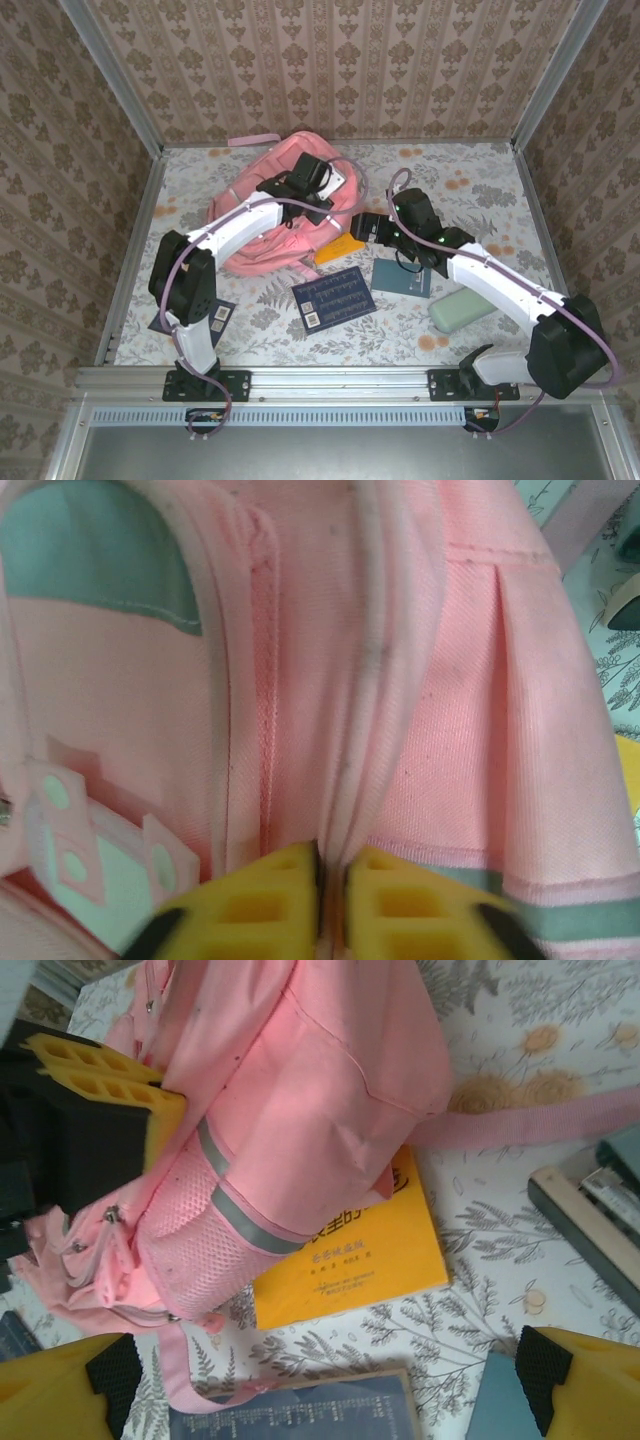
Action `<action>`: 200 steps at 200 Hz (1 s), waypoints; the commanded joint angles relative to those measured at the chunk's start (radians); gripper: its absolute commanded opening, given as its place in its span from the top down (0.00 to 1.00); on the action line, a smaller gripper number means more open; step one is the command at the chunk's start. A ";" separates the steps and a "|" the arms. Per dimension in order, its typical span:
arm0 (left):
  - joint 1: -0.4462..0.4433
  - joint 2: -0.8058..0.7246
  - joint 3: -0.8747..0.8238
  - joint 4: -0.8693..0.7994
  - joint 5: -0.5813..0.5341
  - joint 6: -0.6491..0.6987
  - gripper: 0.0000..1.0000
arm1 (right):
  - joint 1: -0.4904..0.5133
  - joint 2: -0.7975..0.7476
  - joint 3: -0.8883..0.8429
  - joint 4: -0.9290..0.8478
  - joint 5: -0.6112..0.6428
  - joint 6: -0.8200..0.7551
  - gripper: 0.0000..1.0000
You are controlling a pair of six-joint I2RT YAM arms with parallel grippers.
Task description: Pack books, pencil case, and school supplies into a backpack
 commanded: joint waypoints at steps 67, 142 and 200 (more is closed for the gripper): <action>-0.012 -0.413 -0.379 0.090 -0.145 -0.431 0.46 | 0.018 0.220 -0.036 0.268 -0.203 0.299 0.20; -0.054 -0.672 -0.708 0.136 -0.219 -0.610 0.37 | 0.049 0.472 0.038 0.470 -0.253 0.450 0.36; -0.101 -0.695 -0.797 0.193 -0.185 -0.647 0.50 | 0.065 0.550 0.113 0.498 -0.308 0.470 0.73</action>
